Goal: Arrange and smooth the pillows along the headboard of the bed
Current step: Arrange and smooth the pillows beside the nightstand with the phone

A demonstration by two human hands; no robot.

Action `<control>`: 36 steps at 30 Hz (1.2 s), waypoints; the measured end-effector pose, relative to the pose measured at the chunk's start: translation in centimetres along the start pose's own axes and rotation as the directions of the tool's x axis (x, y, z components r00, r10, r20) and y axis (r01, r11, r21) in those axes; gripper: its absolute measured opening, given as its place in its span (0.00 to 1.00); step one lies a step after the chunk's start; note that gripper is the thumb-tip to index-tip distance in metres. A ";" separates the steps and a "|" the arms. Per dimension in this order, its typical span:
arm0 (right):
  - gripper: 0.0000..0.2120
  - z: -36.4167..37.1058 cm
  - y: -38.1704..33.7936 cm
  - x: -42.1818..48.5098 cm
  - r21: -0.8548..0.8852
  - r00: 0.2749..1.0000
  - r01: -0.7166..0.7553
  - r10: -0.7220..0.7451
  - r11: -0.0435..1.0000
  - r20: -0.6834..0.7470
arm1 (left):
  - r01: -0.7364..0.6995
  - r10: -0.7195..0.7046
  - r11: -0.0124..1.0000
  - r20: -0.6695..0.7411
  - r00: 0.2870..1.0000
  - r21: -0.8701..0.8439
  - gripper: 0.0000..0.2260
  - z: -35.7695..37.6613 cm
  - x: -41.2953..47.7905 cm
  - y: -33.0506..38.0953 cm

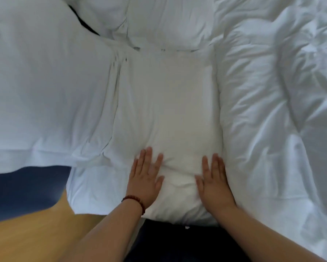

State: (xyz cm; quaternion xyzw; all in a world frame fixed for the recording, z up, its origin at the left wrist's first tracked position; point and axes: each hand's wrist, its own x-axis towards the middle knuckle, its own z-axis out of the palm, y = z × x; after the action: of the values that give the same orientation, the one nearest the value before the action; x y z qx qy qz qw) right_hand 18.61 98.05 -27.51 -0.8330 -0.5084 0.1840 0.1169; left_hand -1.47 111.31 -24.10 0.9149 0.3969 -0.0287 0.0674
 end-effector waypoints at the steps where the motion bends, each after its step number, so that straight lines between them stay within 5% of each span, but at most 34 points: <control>1: 0.34 -0.1 -0.6 -0.9 -0.004 0.999 -0.030 0.030 1.000 -0.043 | 0.109 -0.116 0.986 -0.049 0.992 -0.125 0.30 -0.9 -0.4 0.7; 2: 0.37 -0.1 -1.2 -1.8 0.033 0.993 -0.088 0.090 0.996 -0.073 | 0.262 -0.303 0.913 -0.090 0.949 -0.311 0.27 -2.0 -0.7 1.7; 3: 0.39 -0.6 -1.8 -2.2 0.132 0.977 -0.180 0.192 0.975 -0.087 | 0.447 -0.553 0.719 -0.049 0.831 -0.532 0.26 -2.4 -0.8 2.3; 4: 0.41 -1.3 -2.5 -2.2 0.271 0.943 -0.297 0.327 0.916 -0.070 | 0.590 -0.764 0.397 0.103 0.637 -0.702 0.28 -2.9 -0.5 2.9; 5: 0.40 -1.7 -2.9 -1.8 0.420 0.892 -0.404 0.452 0.813 -0.016 | 0.654 -0.840 0.024 0.339 0.424 -0.756 0.31 -3.3 -0.1 3.4; 6: 0.37 -2.3 -3.4 -1.3 0.578 0.833 -0.488 0.546 0.654 0.085 | 0.620 -0.782 -0.286 0.552 0.290 -0.731 0.33 -3.5 0.3 3.7; 7: 0.31 -2.8 -3.8 -0.7 0.736 0.775 -0.527 0.595 0.425 0.212 | 0.572 -0.666 -0.477 0.699 0.260 -0.667 0.30 -3.2 0.4 3.7; 9: 0.17 -3.8 -4.6 -0.3 0.852 0.695 -0.520 0.550 -0.061 0.463 | 0.510 -0.469 -0.612 0.797 0.381 -0.604 0.15 -2.4 0.1 3.9; 12: 0.10 -4.2 -4.8 -0.9 0.786 0.678 -0.468 0.407 -0.404 0.612 | 0.390 -0.296 -0.752 0.801 0.520 -0.531 0.07 -2.3 -0.6 4.8; 14: 0.09 -3.9 -4.4 -1.8 0.768 0.659 -0.416 0.421 -0.487 0.623 | 0.360 -0.239 -0.793 0.794 0.559 -0.492 0.08 -2.5 -0.7 4.8; 16: 0.04 -3.3 -3.5 -3.0 0.807 0.584 -0.485 0.562 -0.336 0.585 | 0.426 -0.261 -0.733 0.798 0.543 -0.530 0.04 -2.3 -0.8 4.8; 18: 0.10 -2.7 -2.8 -4.5 0.790 0.499 -0.598 0.709 -0.134 0.498 | 0.517 -0.301 -0.665 0.827 0.474 -0.539 0.02 -2.0 -1.7 4.3; 20: 0.14 -2.5 -3.3 -5.7 0.779 0.484 -0.625 0.759 -0.049 0.436 | 0.535 -0.300 -0.658 0.837 0.458 -0.529 0.03 -1.9 -2.7 3.3; 22: 0.16 -2.7 -4.8 -6.3 0.771 0.530 -0.633 0.762 0.064 0.372 | 0.532 -0.256 -0.675 0.838 0.482 -0.512 0.07 -2.2 -3.5 2.0; 26: 0.14 -2.7 -8.6 -5.7 0.706 0.769 -0.519 0.623 0.482 0.140 | 0.476 -0.287 -0.675 0.795 0.534 -0.564 0.18 -3.5 -4.2 -0.2; 30: 0.17 -1.6 -11.1 -3.3 0.453 0.970 -0.168 0.229 0.876 -0.084 | 0.422 -0.398 -0.610 0.719 0.569 -0.671 0.25 -4.5 -3.7 -2.8; 33: 0.31 -0.4 -11.8 -2.2 0.121 1.000 -0.001 -0.001 0.993 0.019 | 0.334 -0.551 -0.517 0.604 0.576 -0.789 0.29 -5.7 -3.1 -5.7; 36: 0.36 1.3 -10.7 -3.3 -0.105 0.971 0.081 -0.055 0.991 0.232 | 0.125 -0.627 -0.565 0.523 0.578 -0.816 0.24 -7.8 -2.0 -8.5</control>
State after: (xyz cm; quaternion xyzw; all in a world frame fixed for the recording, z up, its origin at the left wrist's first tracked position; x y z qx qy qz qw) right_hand 8.06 100.01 -23.94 -0.7937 -0.5564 0.2451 0.0162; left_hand -9.05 116.70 -16.99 0.1819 0.5998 0.4139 0.6602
